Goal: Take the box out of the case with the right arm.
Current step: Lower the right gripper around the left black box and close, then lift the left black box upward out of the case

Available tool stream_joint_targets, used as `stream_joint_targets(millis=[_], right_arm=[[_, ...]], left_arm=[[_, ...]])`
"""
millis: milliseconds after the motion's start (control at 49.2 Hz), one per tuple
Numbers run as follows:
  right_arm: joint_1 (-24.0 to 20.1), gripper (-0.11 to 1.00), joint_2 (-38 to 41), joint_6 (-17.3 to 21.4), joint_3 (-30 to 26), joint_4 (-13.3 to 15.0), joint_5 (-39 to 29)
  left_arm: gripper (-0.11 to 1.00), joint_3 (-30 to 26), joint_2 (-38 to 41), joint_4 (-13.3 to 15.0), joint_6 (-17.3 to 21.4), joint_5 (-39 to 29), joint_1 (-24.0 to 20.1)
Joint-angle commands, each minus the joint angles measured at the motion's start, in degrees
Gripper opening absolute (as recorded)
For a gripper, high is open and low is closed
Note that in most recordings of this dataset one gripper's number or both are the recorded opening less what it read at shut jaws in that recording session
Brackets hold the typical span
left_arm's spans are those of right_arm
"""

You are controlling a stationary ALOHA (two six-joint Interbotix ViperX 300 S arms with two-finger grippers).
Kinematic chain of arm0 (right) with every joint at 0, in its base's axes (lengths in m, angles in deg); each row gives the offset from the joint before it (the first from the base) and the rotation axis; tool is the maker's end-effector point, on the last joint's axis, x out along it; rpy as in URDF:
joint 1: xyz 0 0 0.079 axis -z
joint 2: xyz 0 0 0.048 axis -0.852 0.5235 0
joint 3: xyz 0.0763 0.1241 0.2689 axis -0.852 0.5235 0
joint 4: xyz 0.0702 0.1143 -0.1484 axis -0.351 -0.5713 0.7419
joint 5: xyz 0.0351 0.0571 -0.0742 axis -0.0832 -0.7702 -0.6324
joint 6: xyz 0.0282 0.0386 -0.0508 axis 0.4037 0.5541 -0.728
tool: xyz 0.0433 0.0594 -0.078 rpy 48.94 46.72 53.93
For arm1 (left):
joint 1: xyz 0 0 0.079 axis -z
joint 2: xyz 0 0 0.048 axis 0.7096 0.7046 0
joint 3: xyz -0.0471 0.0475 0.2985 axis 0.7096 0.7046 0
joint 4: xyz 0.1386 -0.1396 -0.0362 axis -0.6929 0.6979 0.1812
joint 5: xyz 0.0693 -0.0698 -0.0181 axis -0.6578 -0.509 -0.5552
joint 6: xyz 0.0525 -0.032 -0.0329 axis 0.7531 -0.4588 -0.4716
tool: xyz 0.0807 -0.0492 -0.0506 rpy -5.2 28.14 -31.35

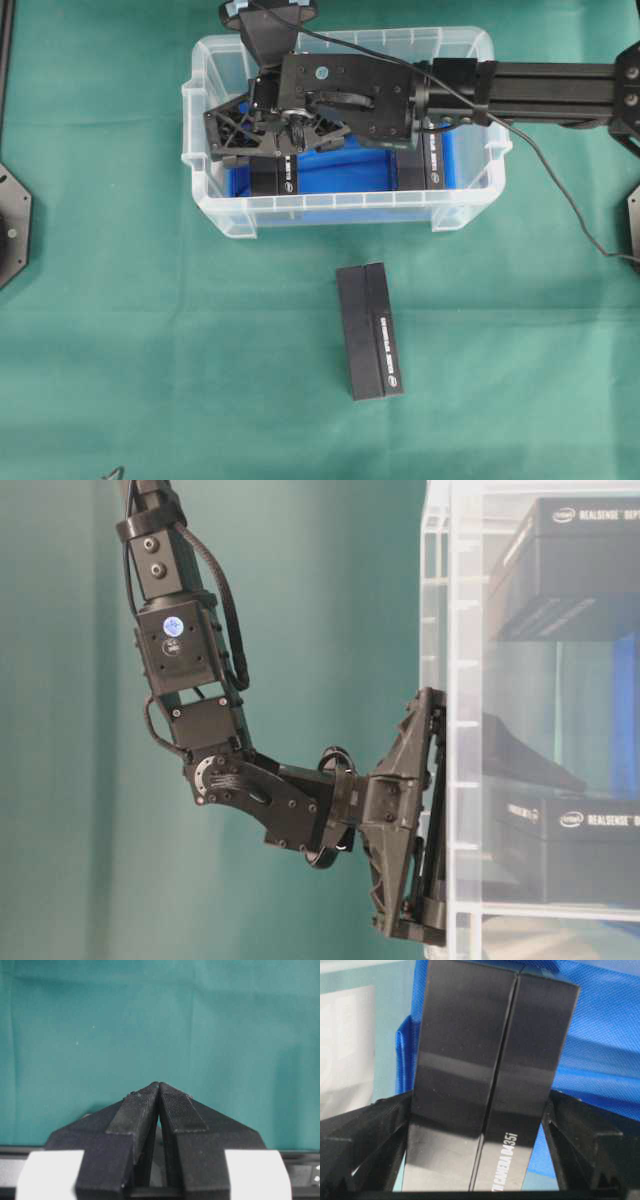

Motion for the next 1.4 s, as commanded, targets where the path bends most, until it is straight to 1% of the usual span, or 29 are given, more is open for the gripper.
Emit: stream_joint_targets(millis=[0, 142, 183, 264, 284, 447, 528, 792, 894, 995, 1239, 1381], right_arm=[[-0.2, 0.94, -1.1, 0.1, -0.5, -0.4, 0.4], [-0.2, 0.91, -1.1, 0.1, -0.5, -1.2, 0.1], [-0.2, 0.87, -1.1, 0.1, -0.5, -1.2, 0.0], [-0.2, 0.74, -1.1, 0.2, -0.8, -1.2, -0.8], [-0.2, 0.73, -1.1, 0.2, -0.8, -1.2, -1.0], [-0.2, 0.72, -1.1, 0.2, -1.0, -1.2, -1.5], [-0.3, 0.70, -1.1, 0.2, -1.1, -1.2, -1.5], [-0.4, 0.70, -1.1, 0.3, -1.5, -1.1, -1.6], [-0.4, 0.70, -1.1, 1.0, -2.0, -1.1, -2.1], [-0.4, 0.69, -1.6, 1.6, -2.8, -1.0, -4.0], [-0.4, 0.69, -4.3, 1.6, -6.0, -0.1, -8.5], [-0.4, 0.69, -5.7, 1.6, -8.5, 1.1, -11.7]], left_arm=[[0.00, -0.7, 0.3, -0.2, -0.1, 0.2, 0.2], [0.00, -0.6, 0.3, -0.2, -0.1, 0.2, 0.2], [0.00, -0.6, 0.3, -0.2, -0.1, 0.2, 0.2], [0.00, -0.7, 0.3, -0.2, -0.1, 0.2, 0.2], [0.00, -0.6, 0.3, -0.2, -0.1, 0.2, 0.2], [0.00, -0.6, 0.3, -0.2, -0.1, 0.2, 0.2], [0.00, -0.6, 0.3, -0.2, -0.2, 0.2, 0.2], [0.00, -0.6, 0.3, -0.2, -0.2, 0.2, 0.2], [0.00, -0.7, 0.3, -0.2, -0.2, 0.2, 0.2], [0.00, -0.7, 0.3, -0.1, -0.2, 0.2, 0.2], [0.00, -0.7, 0.3, -0.2, 0.0, 0.2, 0.2], [0.00, -0.6, 0.3, -0.2, 0.0, 0.2, 0.2]])
